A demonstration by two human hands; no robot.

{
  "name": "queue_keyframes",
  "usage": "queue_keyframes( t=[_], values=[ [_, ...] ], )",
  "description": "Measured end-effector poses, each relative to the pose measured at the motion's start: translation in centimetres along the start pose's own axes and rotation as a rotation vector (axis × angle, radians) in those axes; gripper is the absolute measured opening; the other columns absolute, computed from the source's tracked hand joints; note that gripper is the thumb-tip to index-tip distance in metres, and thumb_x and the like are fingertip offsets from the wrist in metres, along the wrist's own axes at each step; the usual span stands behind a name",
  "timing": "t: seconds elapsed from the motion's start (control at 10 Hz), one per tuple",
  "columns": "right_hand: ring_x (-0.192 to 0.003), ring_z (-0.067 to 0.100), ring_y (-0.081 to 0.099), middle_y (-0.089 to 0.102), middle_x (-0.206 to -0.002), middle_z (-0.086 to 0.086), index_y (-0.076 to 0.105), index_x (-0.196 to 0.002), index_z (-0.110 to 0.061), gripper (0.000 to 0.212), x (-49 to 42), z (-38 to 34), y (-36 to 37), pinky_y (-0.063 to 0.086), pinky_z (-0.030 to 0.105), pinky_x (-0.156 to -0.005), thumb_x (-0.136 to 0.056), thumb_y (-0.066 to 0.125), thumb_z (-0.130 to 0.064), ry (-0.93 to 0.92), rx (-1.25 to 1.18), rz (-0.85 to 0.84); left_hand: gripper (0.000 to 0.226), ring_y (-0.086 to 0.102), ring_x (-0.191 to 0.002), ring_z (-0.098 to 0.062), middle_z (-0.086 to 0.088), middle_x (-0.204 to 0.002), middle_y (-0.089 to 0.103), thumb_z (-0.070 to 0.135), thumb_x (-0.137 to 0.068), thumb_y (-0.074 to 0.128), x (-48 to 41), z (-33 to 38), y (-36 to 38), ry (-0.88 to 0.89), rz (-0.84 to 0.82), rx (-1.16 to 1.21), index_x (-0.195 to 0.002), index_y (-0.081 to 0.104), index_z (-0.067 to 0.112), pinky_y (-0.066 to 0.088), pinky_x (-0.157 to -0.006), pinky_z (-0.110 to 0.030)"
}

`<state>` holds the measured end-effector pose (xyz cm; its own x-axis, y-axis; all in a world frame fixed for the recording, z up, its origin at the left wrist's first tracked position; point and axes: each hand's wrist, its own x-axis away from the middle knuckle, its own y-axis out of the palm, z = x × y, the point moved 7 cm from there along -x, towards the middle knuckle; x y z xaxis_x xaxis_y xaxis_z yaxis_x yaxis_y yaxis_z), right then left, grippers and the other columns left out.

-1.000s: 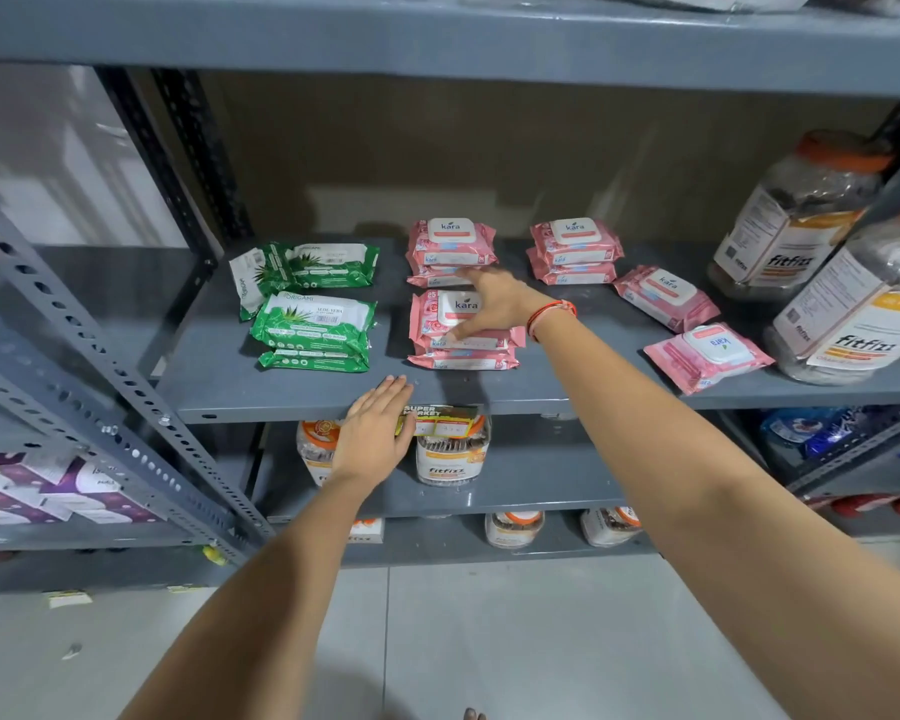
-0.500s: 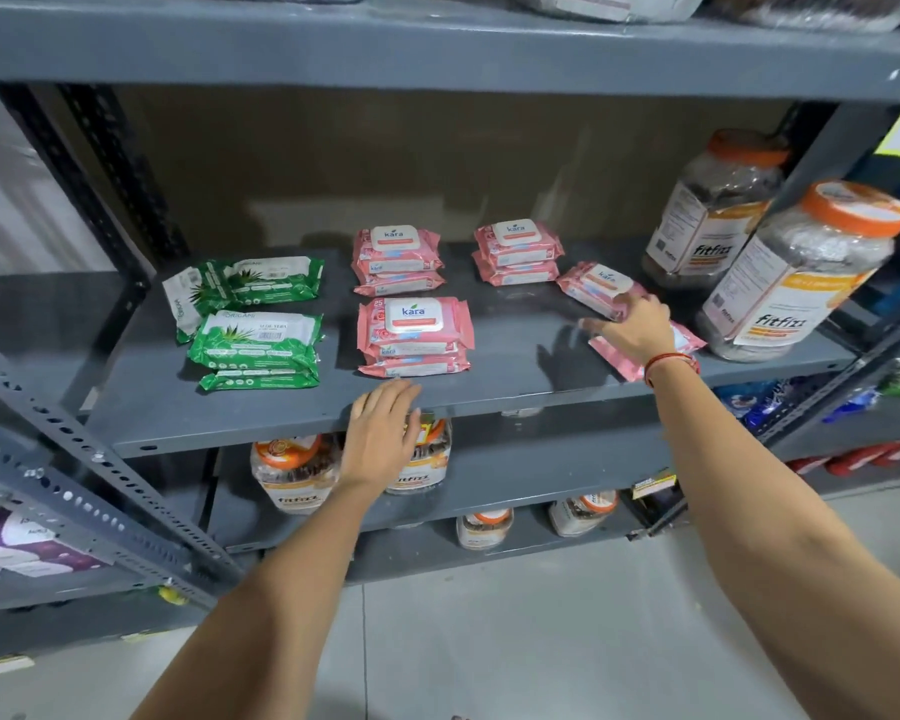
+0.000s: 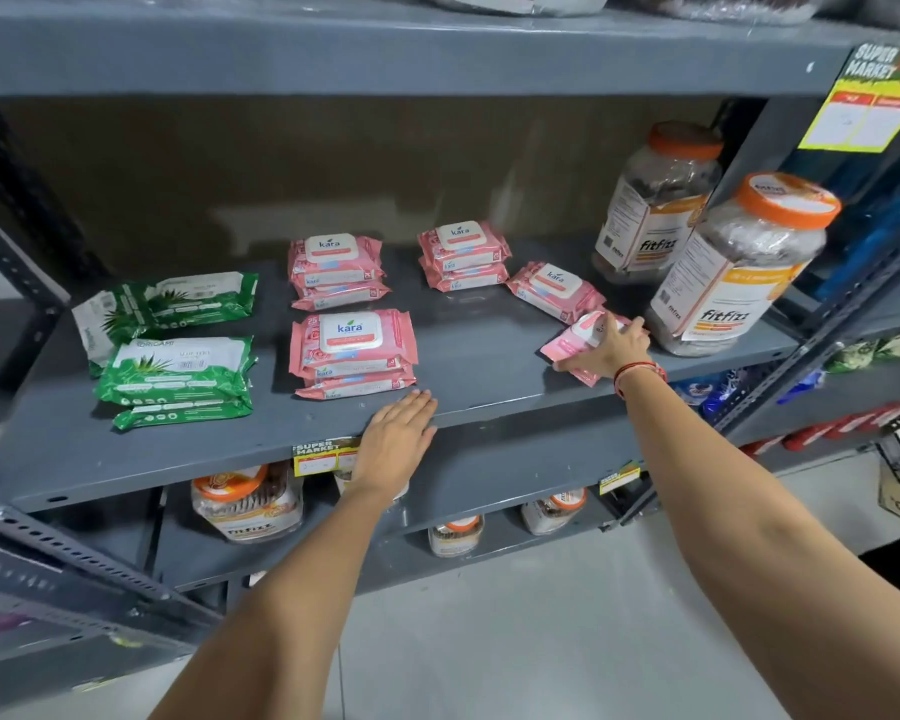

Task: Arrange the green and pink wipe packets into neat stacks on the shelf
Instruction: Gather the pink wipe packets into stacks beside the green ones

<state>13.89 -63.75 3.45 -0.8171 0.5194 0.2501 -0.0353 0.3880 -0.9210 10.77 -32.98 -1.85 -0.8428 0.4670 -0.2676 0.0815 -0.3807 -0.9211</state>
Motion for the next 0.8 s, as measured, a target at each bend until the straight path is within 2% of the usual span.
queue_keyframes(
  t=[0.1, 0.2, 0.3, 0.5, 0.7, 0.8],
  values=[
    [-0.145, 0.040, 0.008, 0.006, -0.157, 0.020, 0.007, -0.152, -0.022, 0.117, -0.7, 0.4, 0.1, 0.020, 0.051, -0.115, -0.065, 0.081, -0.049, -0.005, -0.032, -0.001, 0.039, 0.034, -0.136, -0.014, -0.002, -0.144, 0.043, 0.024, -0.098, 0.043, -0.2, -0.2, 0.0, -0.014, 0.028, 0.006, -0.135, 0.044, 0.013, 0.022, -0.111, -0.029],
    [-0.139, 0.040, 0.022, 0.025, -0.148, 0.023, 0.019, -0.148, -0.012, 0.109, -0.6, 0.0, -0.1, 0.026, 0.047, -0.113, -0.066, 0.078, -0.053, -0.003, -0.077, 0.099, 0.037, 0.037, -0.134, -0.015, -0.003, -0.141, 0.046, 0.023, -0.097, 0.045, -0.3, -0.1, -0.1, -0.018, 0.045, 0.017, -0.133, 0.048, 0.012, 0.024, -0.111, -0.029],
    [-0.133, 0.040, 0.029, 0.032, -0.141, 0.026, 0.027, -0.142, -0.005, 0.106, 0.2, -0.9, 0.2, 0.026, 0.046, -0.112, -0.065, 0.075, -0.061, 0.018, -0.137, 0.167, 0.037, 0.037, -0.134, -0.015, -0.002, -0.141, 0.046, 0.023, -0.097, 0.046, -0.2, -0.2, 0.0, -0.020, 0.042, 0.020, -0.133, 0.048, 0.013, 0.024, -0.111, -0.029],
    [-0.135, 0.042, 0.027, 0.031, -0.143, 0.027, 0.027, -0.142, -0.003, 0.105, 2.5, -5.2, 2.0, 0.028, 0.046, -0.112, -0.068, 0.072, -0.061, -0.016, -0.172, 0.189, 0.035, 0.044, -0.129, -0.019, -0.005, -0.136, 0.052, 0.020, -0.094, 0.053, -0.3, -0.1, -0.3, -0.011, 0.050, 0.017, -0.127, 0.054, 0.011, 0.032, -0.108, -0.033],
    [-0.132, 0.038, 0.030, 0.030, -0.139, 0.021, 0.028, -0.139, -0.006, 0.101, 4.9, -9.4, 3.2, 0.046, 0.040, -0.096, -0.066, 0.077, -0.055, -0.032, -0.194, 0.248, 0.036, 0.041, -0.131, -0.013, 0.000, -0.139, 0.049, 0.024, -0.095, 0.050, -0.5, -0.4, -0.3, -0.025, 0.043, 0.030, -0.130, 0.051, 0.015, 0.029, -0.109, -0.029],
    [-0.129, 0.038, 0.035, 0.032, -0.138, 0.021, 0.028, -0.138, -0.005, 0.101, 5.6, -10.7, 4.2, 0.048, 0.039, -0.094, -0.066, 0.077, -0.055, -0.031, -0.177, 0.231, 0.036, 0.041, -0.131, -0.013, 0.000, -0.138, 0.050, 0.024, -0.095, 0.050, -0.5, -0.3, -0.4, -0.031, 0.052, 0.030, -0.130, 0.052, 0.015, 0.029, -0.108, -0.028]
  ],
)
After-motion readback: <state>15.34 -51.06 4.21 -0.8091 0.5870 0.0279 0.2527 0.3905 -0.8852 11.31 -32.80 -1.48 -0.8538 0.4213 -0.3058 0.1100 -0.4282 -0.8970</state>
